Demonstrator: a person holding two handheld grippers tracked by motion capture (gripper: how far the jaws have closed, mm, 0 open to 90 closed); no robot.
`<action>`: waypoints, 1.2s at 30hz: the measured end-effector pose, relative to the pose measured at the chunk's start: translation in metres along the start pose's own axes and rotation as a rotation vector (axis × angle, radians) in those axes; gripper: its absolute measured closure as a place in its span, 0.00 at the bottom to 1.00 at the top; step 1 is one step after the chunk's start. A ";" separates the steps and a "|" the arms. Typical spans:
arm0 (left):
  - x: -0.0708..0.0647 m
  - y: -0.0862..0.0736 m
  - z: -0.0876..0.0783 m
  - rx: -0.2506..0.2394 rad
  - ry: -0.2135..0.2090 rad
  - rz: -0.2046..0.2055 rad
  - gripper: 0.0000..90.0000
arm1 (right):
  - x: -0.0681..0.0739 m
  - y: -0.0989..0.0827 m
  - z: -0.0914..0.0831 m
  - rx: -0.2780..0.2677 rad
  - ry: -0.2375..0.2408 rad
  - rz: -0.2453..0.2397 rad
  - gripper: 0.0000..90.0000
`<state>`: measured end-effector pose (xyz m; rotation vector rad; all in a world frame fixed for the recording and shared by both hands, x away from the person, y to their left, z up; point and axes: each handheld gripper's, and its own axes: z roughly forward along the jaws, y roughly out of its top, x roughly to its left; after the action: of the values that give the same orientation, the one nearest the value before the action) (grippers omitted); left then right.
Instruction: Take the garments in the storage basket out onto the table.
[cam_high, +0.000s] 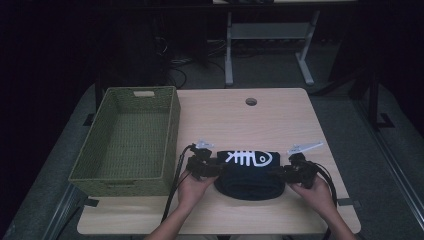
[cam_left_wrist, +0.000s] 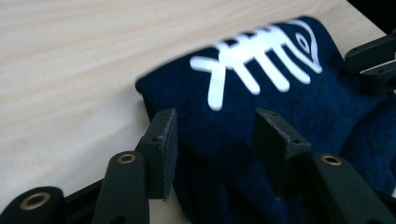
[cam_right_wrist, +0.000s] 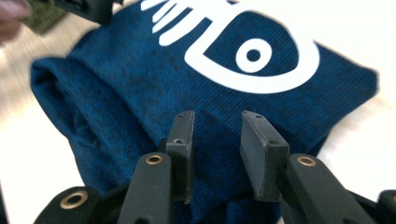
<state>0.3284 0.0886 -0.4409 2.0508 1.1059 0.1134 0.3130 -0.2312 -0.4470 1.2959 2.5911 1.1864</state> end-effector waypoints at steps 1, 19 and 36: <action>0.000 -0.001 0.002 0.003 0.004 0.000 0.55 | 0.000 -0.001 0.003 0.004 -0.005 -0.002 0.72; 0.013 -0.001 0.012 0.008 -0.015 -0.113 0.36 | -0.026 -0.004 -0.008 -0.041 -0.118 0.127 0.54; 0.022 -0.002 0.023 0.034 -0.074 -0.196 0.44 | -0.022 -0.002 0.011 0.016 -0.104 0.136 0.66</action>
<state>0.3503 0.0916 -0.4641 1.9479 1.2631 -0.0795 0.3296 -0.2408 -0.4631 1.5150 2.4808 1.0857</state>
